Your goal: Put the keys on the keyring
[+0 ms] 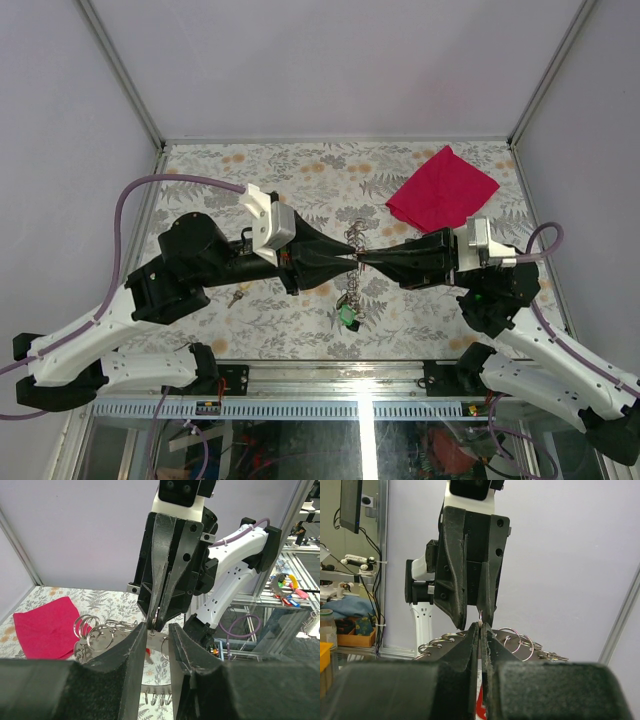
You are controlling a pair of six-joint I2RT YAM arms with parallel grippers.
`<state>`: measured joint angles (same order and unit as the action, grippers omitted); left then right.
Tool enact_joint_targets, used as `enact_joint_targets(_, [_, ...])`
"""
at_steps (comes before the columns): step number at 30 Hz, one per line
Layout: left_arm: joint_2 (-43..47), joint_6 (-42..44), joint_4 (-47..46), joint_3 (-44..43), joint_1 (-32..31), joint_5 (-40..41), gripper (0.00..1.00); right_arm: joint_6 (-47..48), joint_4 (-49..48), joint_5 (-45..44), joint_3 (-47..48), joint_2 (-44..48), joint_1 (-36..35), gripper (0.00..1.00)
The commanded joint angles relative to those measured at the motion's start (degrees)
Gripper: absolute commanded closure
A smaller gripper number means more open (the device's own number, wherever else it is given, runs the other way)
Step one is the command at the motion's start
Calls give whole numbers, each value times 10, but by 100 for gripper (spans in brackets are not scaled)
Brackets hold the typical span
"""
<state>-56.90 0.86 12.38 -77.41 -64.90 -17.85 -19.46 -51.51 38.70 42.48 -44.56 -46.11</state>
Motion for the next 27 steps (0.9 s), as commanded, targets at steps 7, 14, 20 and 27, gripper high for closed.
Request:
enact_joint_targets(7, [-8, 15, -30, -27, -3, -24, 95, -11, -40, 5, 31, 2, 2, 99])
enact_joint_targets(14, [-12, 17, 15, -48, -3, -15, 100, 12, 2, 12, 35, 14, 2, 90])
enact_joint_targets(20, [-26, 35, 98, -93, -3, -14, 100, 89, 137, 11, 51, 50, 1, 71])
enact_joint_targets(27, [-58, 60, 200, -147, -3, -18, 100, 145, 305, 6, 95, 67, 2, 67])
